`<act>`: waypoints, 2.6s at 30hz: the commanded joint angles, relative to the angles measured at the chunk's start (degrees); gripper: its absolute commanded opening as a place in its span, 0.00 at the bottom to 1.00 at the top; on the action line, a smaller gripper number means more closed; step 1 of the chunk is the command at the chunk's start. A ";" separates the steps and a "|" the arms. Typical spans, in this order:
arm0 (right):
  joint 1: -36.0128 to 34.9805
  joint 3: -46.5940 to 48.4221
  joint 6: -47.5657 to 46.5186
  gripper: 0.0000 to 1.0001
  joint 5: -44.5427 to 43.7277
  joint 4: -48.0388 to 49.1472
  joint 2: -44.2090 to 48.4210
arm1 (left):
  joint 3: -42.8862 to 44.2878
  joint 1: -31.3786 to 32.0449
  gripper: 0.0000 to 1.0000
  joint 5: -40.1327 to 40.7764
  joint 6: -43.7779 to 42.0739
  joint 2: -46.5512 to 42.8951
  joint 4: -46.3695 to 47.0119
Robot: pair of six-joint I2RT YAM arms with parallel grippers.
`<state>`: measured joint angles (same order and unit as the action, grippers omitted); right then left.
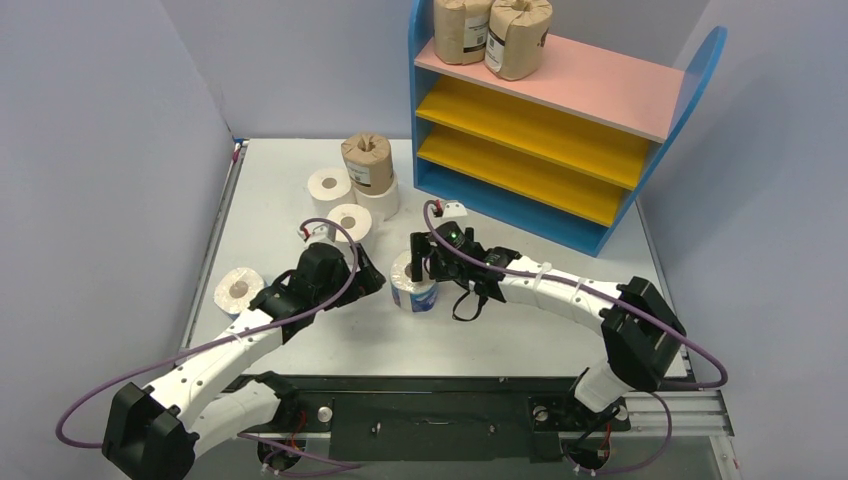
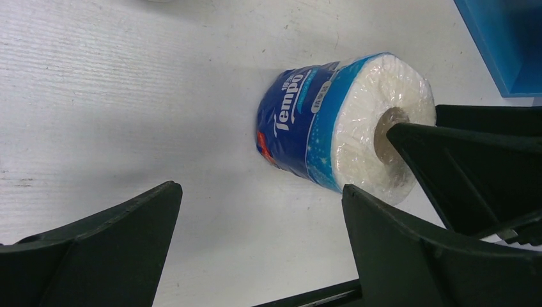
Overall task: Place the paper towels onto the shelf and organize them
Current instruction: Pick up the paper towel from the center of the board.
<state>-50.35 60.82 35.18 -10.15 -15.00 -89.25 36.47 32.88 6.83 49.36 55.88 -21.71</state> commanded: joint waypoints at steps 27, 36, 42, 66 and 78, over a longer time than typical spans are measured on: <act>5.96 -25.95 11.04 0.83 -7.72 5.59 31.20 | 4.43 0.37 0.97 -15.54 -1.54 9.01 16.79; 6.60 -28.64 12.01 0.82 -8.33 5.58 35.52 | 18.99 9.72 0.88 -10.74 -12.22 22.39 8.34; 6.60 -29.32 11.36 0.82 -7.62 5.43 37.00 | 25.13 11.98 0.70 -7.59 -15.92 30.00 0.97; 6.99 -30.64 10.06 0.82 -7.64 4.93 39.63 | 20.00 11.91 0.24 -13.16 -14.00 30.22 5.42; 7.56 -29.39 8.39 0.82 -8.07 4.40 41.99 | 0.73 -1.66 0.16 -35.87 8.06 18.42 39.01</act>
<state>-43.40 30.06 44.99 -16.95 -11.33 -49.19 42.39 35.22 -17.50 45.32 77.47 -2.46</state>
